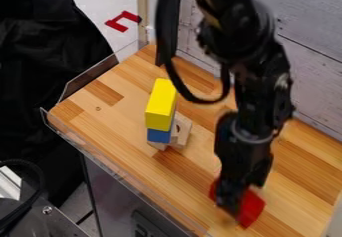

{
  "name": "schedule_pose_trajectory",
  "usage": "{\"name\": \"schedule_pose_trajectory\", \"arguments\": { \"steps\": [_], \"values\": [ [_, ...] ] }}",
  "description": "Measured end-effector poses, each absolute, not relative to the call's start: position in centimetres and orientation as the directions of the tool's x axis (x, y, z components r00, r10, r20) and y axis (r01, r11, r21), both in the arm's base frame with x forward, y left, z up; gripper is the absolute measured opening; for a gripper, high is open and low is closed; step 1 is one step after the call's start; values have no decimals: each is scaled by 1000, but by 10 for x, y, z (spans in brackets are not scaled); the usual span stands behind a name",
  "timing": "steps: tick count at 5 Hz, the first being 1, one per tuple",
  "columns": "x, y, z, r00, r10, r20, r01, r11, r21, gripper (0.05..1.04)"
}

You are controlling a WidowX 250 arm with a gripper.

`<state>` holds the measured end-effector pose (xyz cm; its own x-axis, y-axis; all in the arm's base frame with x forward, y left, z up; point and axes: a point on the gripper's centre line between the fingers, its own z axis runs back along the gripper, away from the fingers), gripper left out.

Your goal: Move the red arch to the right side of the table

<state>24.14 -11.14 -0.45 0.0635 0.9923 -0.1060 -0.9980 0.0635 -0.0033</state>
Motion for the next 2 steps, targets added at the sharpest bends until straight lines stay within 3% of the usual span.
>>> {"name": "schedule_pose_trajectory", "arguments": {
  "steps": [2],
  "values": [
    [252,-111,64,169,982,86,-975,179,-130,1000]
  ]
}}
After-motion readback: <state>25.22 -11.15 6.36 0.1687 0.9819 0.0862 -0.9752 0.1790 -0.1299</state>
